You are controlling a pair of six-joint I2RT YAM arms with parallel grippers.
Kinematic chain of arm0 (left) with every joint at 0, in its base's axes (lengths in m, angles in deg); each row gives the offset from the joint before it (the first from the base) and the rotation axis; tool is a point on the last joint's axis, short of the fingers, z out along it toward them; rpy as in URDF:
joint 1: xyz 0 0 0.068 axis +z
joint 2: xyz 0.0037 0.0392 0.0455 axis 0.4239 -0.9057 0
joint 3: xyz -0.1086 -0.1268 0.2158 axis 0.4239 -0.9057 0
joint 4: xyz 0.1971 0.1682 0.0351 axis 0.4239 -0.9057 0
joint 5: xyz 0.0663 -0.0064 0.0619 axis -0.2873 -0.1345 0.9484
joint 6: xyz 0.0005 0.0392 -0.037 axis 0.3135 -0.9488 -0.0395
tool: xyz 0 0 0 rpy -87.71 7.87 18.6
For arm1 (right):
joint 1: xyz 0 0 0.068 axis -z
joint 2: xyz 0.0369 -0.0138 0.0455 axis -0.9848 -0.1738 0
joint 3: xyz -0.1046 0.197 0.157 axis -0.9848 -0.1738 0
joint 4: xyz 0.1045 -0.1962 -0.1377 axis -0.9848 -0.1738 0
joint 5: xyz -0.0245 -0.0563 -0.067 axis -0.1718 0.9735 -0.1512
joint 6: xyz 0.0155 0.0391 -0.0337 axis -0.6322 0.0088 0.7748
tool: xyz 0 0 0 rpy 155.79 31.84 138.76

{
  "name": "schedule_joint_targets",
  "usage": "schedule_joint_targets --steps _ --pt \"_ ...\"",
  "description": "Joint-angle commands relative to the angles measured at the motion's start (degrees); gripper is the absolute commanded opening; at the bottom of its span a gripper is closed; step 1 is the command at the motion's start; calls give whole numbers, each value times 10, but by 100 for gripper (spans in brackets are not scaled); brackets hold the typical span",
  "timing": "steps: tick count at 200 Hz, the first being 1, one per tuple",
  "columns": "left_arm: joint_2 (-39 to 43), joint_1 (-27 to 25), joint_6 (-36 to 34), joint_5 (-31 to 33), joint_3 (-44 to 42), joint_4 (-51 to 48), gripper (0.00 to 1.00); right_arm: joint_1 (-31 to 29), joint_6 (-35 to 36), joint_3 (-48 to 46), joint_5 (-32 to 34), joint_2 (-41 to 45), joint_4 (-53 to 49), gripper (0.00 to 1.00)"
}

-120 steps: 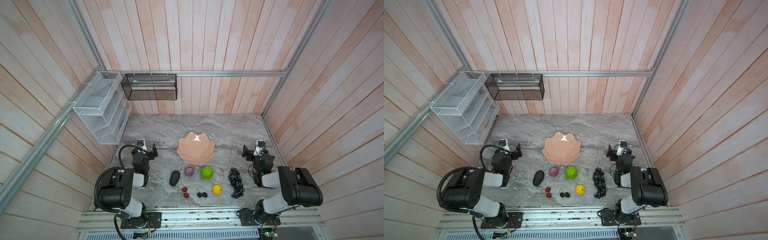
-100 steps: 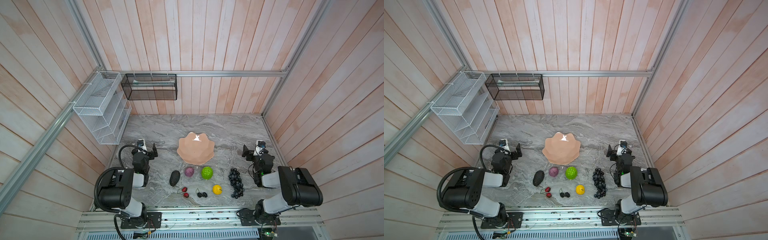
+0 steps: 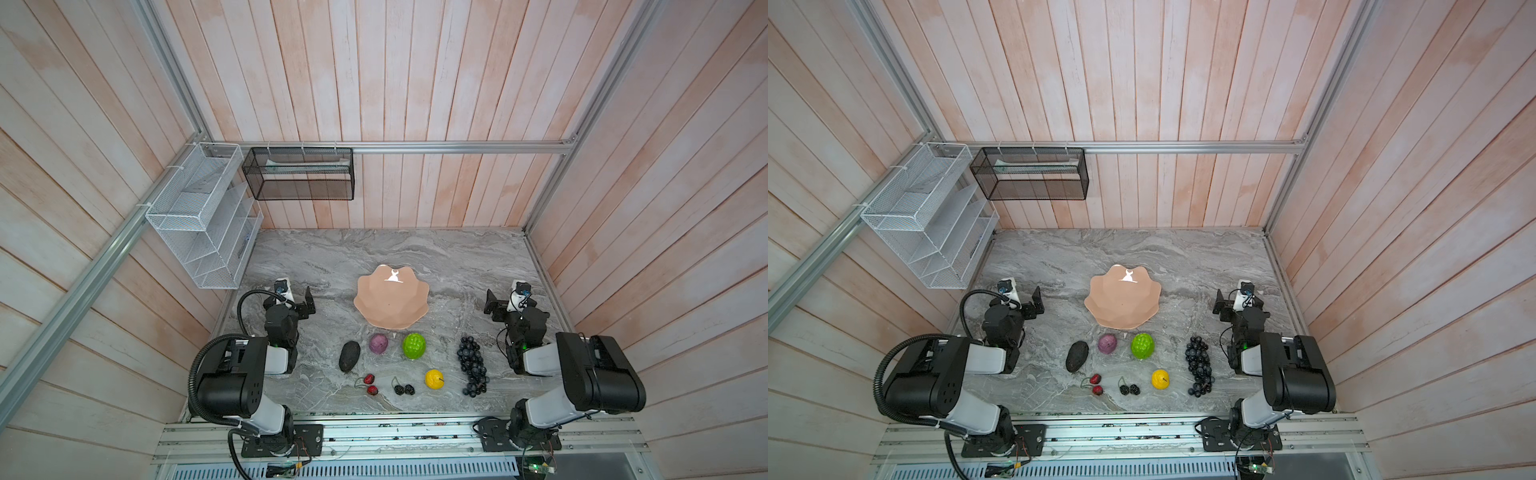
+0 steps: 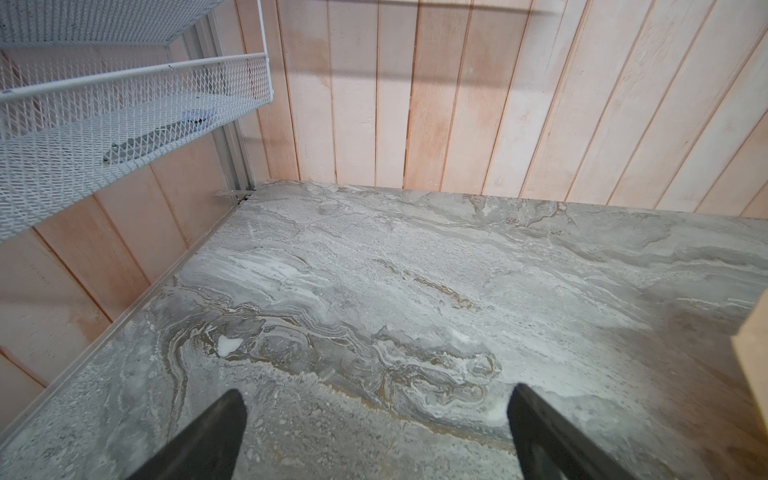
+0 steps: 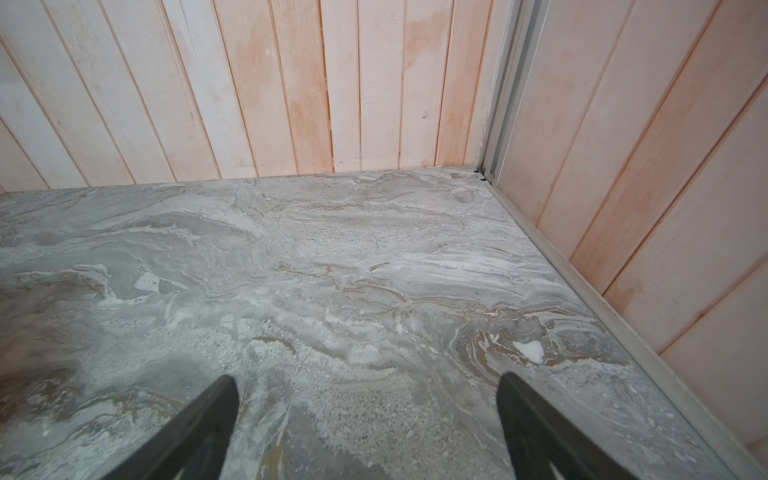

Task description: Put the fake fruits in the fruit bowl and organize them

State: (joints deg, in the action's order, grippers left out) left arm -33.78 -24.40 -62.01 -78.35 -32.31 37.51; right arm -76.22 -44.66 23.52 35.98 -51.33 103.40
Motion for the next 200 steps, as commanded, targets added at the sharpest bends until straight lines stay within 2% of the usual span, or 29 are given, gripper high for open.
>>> schedule_joint_targets --steps 1,31,54,67,87,114,137,164,200 --pt "3 0 3 -7 -3 19 100 -3 0 11 9 9 -5 98" --pt "4 0 3 -6 -5 22 100 -3 0 9 10 10 -2 98" --pt "24 0 19 33 14 -23 100 -4 -21 -2 61 43 10 98" --pt "53 -1 23 69 71 -158 100 -4 -27 14 76 86 -50 98" --pt "66 -3 65 122 172 -335 100 -2 -77 81 105 163 -220 98" --pt "84 -25 148 189 262 -531 100 -5 -115 168 53 235 -405 94" --pt "121 -68 204 207 290 -635 100 -17 -137 213 -10 272 -524 92" --pt "155 -114 254 155 307 -728 100 -77 -147 258 -77 293 -665 89" --pt "214 -186 276 129 286 -786 100 -270 -143 287 -28 323 -831 89"
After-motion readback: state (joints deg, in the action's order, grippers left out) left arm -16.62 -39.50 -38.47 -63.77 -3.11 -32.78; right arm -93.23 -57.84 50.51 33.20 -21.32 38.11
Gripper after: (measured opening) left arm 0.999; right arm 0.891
